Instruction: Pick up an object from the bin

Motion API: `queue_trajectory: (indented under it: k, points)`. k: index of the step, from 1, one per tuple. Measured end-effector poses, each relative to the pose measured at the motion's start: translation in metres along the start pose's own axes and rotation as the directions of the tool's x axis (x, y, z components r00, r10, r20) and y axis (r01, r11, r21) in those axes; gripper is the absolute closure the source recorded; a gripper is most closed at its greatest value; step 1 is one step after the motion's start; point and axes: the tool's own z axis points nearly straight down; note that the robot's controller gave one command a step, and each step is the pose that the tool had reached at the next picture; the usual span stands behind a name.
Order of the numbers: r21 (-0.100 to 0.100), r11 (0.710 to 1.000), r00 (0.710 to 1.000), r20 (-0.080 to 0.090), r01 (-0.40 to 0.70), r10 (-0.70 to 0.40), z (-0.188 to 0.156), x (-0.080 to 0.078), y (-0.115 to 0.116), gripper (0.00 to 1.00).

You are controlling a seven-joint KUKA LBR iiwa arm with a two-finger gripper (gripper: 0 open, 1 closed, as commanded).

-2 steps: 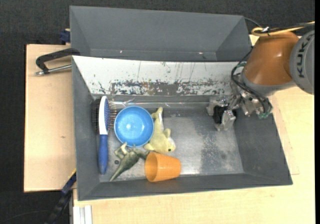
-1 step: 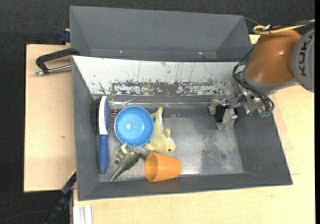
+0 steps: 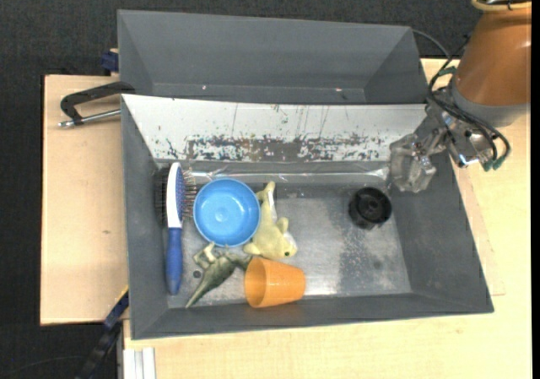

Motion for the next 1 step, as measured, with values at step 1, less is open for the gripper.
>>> queue_trajectory:
  k: [1]
  points:
    - [-0.004,1.000,1.000,-0.008,-0.002,0.002,0.0055,0.0015,0.0001,0.00]
